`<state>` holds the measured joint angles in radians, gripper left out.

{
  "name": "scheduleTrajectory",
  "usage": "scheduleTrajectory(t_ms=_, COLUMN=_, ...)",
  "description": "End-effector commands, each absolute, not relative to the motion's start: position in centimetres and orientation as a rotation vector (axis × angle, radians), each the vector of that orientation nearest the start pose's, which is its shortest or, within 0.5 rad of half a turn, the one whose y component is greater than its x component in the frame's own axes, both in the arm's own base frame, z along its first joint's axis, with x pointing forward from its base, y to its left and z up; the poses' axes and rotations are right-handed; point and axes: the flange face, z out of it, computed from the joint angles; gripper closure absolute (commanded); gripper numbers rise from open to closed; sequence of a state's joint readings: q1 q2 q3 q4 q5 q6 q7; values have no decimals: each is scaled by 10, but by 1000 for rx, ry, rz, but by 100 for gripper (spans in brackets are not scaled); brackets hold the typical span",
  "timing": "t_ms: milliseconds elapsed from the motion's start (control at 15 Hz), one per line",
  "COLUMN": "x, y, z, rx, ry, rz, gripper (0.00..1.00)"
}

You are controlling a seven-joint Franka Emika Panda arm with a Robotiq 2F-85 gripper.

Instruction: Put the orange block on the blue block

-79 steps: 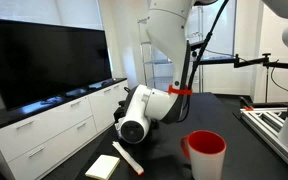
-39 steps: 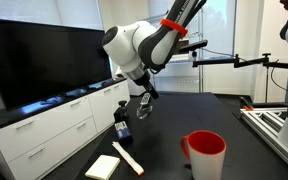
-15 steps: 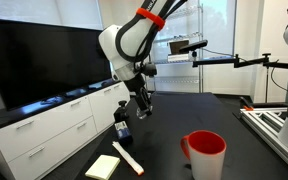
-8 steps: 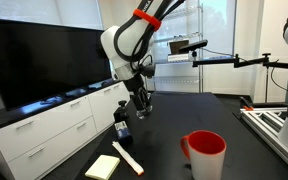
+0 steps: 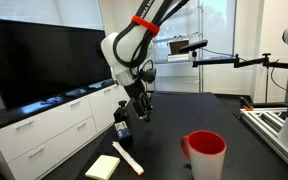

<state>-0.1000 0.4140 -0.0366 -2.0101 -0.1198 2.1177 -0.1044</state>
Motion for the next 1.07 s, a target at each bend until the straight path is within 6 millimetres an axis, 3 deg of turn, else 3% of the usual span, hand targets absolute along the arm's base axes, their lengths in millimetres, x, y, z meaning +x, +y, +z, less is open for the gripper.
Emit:
scheduleTrajectory(t_ms=0, x=585, y=-63, z=222, rx=-3087, ry=13, rz=543, gripper=0)
scheduleTrajectory(t_ms=333, x=603, y=-26, z=227, rx=-3059, ry=-63, rz=505, gripper=0)
scheduleTrajectory(t_ms=733, x=605, y=-27, z=223, rx=-3039, ry=-117, rz=498, gripper=0)
scheduleTrajectory(t_ms=1000, x=614, y=-1, z=218, rx=-3082, ry=-208, rz=462, gripper=0)
